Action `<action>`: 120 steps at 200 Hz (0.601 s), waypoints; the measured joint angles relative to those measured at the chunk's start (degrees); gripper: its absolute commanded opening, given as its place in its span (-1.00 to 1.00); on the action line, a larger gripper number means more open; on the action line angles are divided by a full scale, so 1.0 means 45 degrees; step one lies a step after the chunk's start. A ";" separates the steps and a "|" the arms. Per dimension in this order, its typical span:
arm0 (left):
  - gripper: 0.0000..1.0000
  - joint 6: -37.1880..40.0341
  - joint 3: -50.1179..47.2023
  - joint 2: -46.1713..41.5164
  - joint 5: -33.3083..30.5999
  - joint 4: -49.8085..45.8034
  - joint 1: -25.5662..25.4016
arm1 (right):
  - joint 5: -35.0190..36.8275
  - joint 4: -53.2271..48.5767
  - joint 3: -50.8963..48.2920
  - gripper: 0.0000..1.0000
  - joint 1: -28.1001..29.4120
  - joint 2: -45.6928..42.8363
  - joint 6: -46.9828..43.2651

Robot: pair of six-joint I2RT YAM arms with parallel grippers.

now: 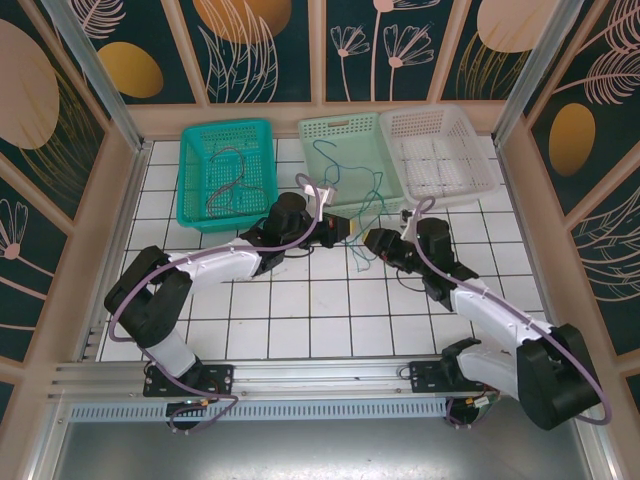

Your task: Untangle the cables

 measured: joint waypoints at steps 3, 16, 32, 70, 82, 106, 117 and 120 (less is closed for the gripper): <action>-1.00 -0.0015 0.0000 0.0000 -0.0015 0.0000 0.0000 | -0.0024 0.0000 -0.0010 -0.25 0.0000 -0.0024 0.0000; -1.00 -0.0024 0.0000 0.0000 -0.0044 0.0000 0.0000 | -0.0136 -0.0005 -0.0053 -0.25 0.0000 -0.0112 0.0000; -1.00 -0.0024 0.0000 0.0000 -0.0092 0.0000 0.0000 | -0.0262 -0.0005 -0.0209 -0.26 0.0000 -0.0194 0.0005; -1.00 -0.0180 0.0000 0.0000 -0.0131 0.0097 0.0000 | -0.0602 0.0015 -0.0491 -0.87 0.0000 -0.0214 0.0136; -0.89 -0.0238 0.0000 0.0000 -0.0117 0.0194 0.0000 | -0.0627 0.0049 -0.0491 -1.00 0.0000 -0.0214 0.0078; -0.23 -0.0262 -0.0112 -0.0010 -0.0083 0.0306 0.0000 | -0.0573 -0.0359 -0.0384 -1.00 0.0000 -0.0219 -0.0316; 0.06 -0.0238 -0.0180 -0.0049 -0.0136 0.0214 0.0000 | -0.0437 -0.0923 -0.0228 -1.00 0.0000 -0.0272 -0.0641; 0.11 -0.0185 -0.0180 -0.0068 -0.0141 0.0155 0.0000 | -0.0403 -0.1073 -0.0194 -1.00 0.0000 -0.0287 -0.0719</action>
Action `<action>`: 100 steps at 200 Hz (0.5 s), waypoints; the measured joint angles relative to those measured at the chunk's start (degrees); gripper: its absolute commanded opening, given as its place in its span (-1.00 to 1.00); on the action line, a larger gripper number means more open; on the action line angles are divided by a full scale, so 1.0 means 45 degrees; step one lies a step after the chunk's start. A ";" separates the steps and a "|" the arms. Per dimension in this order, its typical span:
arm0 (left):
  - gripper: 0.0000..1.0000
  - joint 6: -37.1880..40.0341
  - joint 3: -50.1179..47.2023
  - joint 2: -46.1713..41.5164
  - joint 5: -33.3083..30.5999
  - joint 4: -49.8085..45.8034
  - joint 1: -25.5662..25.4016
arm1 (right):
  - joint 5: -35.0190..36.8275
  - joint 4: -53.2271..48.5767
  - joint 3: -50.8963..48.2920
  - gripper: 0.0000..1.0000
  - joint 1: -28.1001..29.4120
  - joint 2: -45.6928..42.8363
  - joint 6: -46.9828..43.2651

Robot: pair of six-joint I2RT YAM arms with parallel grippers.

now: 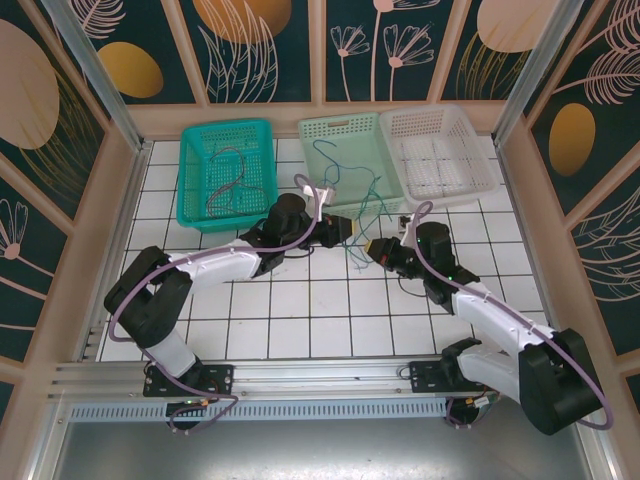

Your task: Untangle the cables

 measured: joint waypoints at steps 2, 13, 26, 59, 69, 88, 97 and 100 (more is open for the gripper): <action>0.15 0.0034 -0.0005 -0.0024 0.0010 -0.0068 0.0000 | 0.0039 -0.0126 0.0029 -1.00 0.0000 -0.0019 -0.0068; 0.56 0.0272 -0.0010 -0.0165 -0.0049 -0.0457 0.0000 | 0.0257 -0.0845 0.0180 -1.00 -0.0029 -0.0126 -0.0408; 0.83 0.0617 -0.0010 -0.0437 -0.0185 -0.1010 0.0000 | 0.0520 -0.1651 0.0311 -1.00 -0.0083 -0.0257 -0.0777; 0.97 0.1627 -0.0010 -0.1083 -0.0418 -0.2380 0.0000 | 0.0879 -0.3332 0.0427 -1.00 -0.0136 -0.0495 -0.1681; 0.97 0.1928 0.0000 -0.1127 -0.0437 -0.2667 0.0000 | 0.0889 -0.3677 0.0457 -1.00 -0.0136 -0.0500 -0.1943; 0.97 0.2506 0.0165 -0.1088 -0.0602 -0.3439 0.0000 | 0.0937 -0.4221 0.0549 -1.00 -0.0131 -0.0442 -0.2331; 0.97 0.2759 0.0418 -0.1005 -0.0651 -0.3832 0.0000 | 0.0957 -0.4435 0.0641 -1.00 -0.0136 -0.0330 -0.2511; 0.97 0.2837 0.0520 -0.0967 -0.0656 -0.3929 0.0000 | 0.0957 -0.4469 0.0665 -1.00 -0.0136 -0.0291 -0.2555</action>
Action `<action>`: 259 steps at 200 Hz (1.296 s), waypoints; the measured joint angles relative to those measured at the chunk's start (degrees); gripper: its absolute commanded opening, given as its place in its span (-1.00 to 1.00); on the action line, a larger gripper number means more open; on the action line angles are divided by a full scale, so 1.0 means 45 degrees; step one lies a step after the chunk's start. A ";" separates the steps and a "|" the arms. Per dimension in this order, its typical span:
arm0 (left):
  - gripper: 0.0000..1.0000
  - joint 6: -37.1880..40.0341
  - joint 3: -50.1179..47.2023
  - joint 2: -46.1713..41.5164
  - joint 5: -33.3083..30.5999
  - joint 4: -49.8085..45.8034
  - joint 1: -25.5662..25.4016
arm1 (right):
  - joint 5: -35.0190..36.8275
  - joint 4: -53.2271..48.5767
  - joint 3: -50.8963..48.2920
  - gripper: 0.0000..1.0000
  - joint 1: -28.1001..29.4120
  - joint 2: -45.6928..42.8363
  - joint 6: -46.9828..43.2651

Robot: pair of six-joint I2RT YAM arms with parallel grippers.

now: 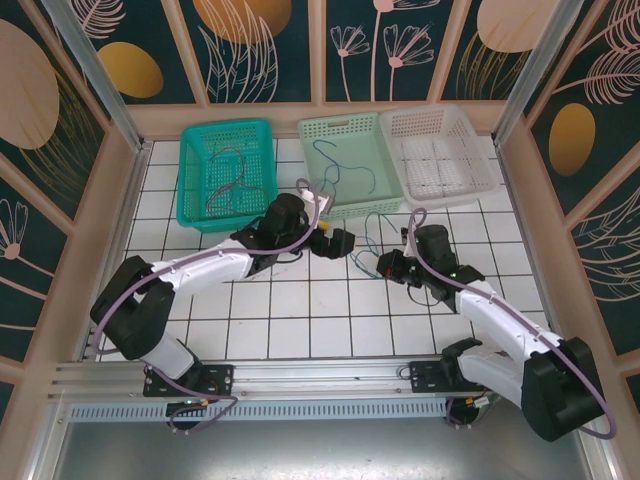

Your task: Untangle the cables

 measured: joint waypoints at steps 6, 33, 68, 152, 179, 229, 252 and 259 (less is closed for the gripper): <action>0.97 0.0146 0.0228 0.0097 0.0005 -0.0180 0.0000 | 0.0005 -0.0078 0.0049 -1.00 0.0000 0.0083 -0.0078; 0.97 0.0738 0.1001 0.0505 0.0539 -0.0515 0.0015 | 0.0010 -0.0335 0.0204 -1.00 0.0000 0.0335 -0.0369; 0.62 0.1588 0.1948 0.1486 0.2472 -0.1044 0.0015 | 0.0010 -0.0359 0.0238 -1.00 -0.0005 0.0442 -0.0461; 0.48 0.4794 0.3473 0.3104 0.4590 -0.4260 -0.0806 | -0.0141 -0.0350 0.0379 -1.00 -0.0491 0.0602 -0.0491; 0.30 0.4954 0.3551 0.3434 0.4493 -0.4391 -0.1146 | -0.0248 -0.0350 0.0379 -1.00 -0.0510 0.0583 -0.0452; -0.04 0.4930 0.4245 0.3900 0.3657 -0.4464 -0.1180 | -0.0476 -0.0345 0.0379 -1.00 -0.0510 0.0369 -0.0442; -0.60 0.4988 0.4473 0.4041 0.3410 -0.4415 -0.1180 | -0.0529 -0.0350 0.0379 -1.00 -0.0510 0.0316 -0.0447; -0.77 0.4925 0.4488 0.4051 0.3337 -0.4420 -0.1180 | -0.0544 -0.0350 0.0379 -1.00 -0.0510 0.0301 -0.0447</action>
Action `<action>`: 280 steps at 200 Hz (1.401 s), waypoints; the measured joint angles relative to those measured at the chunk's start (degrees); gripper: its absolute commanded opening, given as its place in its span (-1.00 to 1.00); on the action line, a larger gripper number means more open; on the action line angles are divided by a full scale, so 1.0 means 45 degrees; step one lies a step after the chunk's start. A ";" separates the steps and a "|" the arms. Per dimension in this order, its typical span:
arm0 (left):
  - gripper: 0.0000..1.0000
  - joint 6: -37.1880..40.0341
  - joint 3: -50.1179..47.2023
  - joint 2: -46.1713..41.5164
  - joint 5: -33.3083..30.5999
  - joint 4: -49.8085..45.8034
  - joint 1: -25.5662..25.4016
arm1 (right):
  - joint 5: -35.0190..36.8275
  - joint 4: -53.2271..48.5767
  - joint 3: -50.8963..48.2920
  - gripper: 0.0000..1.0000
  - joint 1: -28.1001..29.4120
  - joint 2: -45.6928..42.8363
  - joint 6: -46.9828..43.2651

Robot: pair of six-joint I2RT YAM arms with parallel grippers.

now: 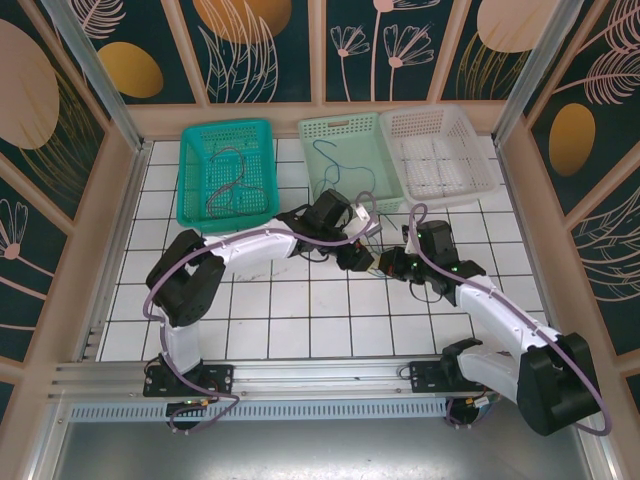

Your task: Untangle the cables

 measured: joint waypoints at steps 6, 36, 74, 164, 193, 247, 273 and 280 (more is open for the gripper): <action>-0.96 -0.0044 0.0000 0.0010 -0.0087 0.0000 0.0000 | -0.0015 -0.0005 0.0000 -1.00 0.0000 -0.0019 0.0000; -1.00 -0.0316 -0.0121 -0.0044 -0.1103 0.0189 0.0015 | 0.0112 -0.0316 -0.0005 -1.00 -0.0126 -0.0053 0.0068; -1.00 -0.1617 -0.1671 -0.1530 -0.2550 0.1171 0.0699 | 0.0073 -0.0889 -0.0330 -1.00 -0.0510 -0.0180 0.0092; -1.00 -0.4546 -0.3468 -0.5183 -0.4847 0.3483 0.1987 | -0.1817 -0.1234 -0.1525 -1.00 -0.2555 -0.3449 0.0146; -1.00 -0.5309 -0.3983 -0.5207 -0.5576 0.3517 0.1991 | -0.2929 -0.1530 -0.1608 -1.00 -0.2710 -0.3653 -0.0005; -1.00 -0.5984 -0.4260 -0.5251 -0.4469 0.4245 0.1996 | -0.4027 -0.1943 -0.1549 -1.00 -0.2851 -0.4012 -0.0355; -1.00 -0.6125 -0.4838 -0.5241 -0.2963 0.4988 0.1923 | -0.3939 -0.2040 -0.1190 -1.00 -0.2463 -0.3215 -0.0573; -1.00 -0.6125 -0.4911 -0.5202 -0.2623 0.5085 0.1870 | -0.3866 -0.2035 -0.1069 -1.00 -0.2283 -0.2958 -0.0607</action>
